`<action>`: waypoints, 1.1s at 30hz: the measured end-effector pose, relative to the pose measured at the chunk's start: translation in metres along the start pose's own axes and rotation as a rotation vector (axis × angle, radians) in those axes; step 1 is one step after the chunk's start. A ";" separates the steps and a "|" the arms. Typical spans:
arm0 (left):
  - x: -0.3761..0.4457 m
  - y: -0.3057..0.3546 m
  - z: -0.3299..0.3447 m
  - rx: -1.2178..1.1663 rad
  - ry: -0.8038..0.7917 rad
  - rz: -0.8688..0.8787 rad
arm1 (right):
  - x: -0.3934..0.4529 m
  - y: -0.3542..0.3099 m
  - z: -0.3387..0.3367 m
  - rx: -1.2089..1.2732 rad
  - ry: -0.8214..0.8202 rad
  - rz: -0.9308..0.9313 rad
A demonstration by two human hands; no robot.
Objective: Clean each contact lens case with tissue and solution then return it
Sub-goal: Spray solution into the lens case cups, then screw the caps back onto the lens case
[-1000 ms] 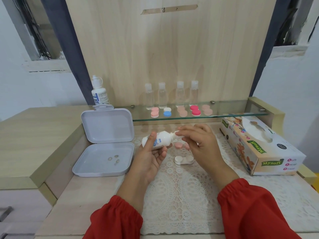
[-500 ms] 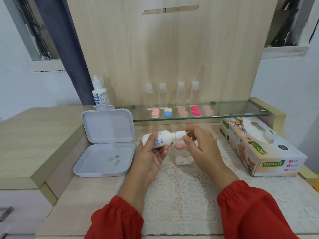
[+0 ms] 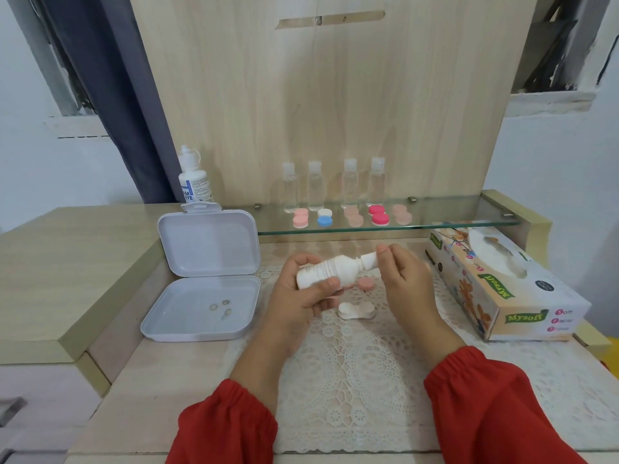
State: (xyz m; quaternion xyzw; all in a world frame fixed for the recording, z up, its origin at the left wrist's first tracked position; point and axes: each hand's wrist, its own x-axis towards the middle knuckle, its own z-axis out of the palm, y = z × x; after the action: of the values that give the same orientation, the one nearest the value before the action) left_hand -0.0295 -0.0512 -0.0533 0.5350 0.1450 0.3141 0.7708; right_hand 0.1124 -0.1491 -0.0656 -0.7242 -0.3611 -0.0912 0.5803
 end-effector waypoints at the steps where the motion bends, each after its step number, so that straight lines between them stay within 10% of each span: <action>1: 0.000 -0.002 -0.002 0.137 0.016 0.058 | 0.001 0.002 0.000 0.020 -0.005 0.037; 7: 0.006 -0.018 -0.011 0.819 0.049 0.310 | -0.002 -0.006 -0.002 0.234 -0.068 0.109; 14: 0.020 -0.016 -0.021 0.693 0.382 0.220 | 0.002 0.007 -0.018 0.269 -0.331 0.310; 23: 0.018 -0.016 -0.017 0.800 0.370 0.214 | -0.012 0.015 -0.032 -0.181 -0.612 0.254; 29: 0.005 -0.019 -0.009 1.031 0.596 0.635 | -0.012 0.012 -0.030 -0.270 -0.623 0.187; 33: 0.007 -0.029 -0.004 1.171 0.358 0.748 | -0.013 0.012 -0.030 -0.280 -0.617 0.170</action>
State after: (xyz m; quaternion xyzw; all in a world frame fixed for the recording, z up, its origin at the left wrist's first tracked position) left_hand -0.0173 -0.0503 -0.0809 0.8148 0.2207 0.5108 0.1626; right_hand 0.1197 -0.1824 -0.0730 -0.8177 -0.4421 0.1322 0.3443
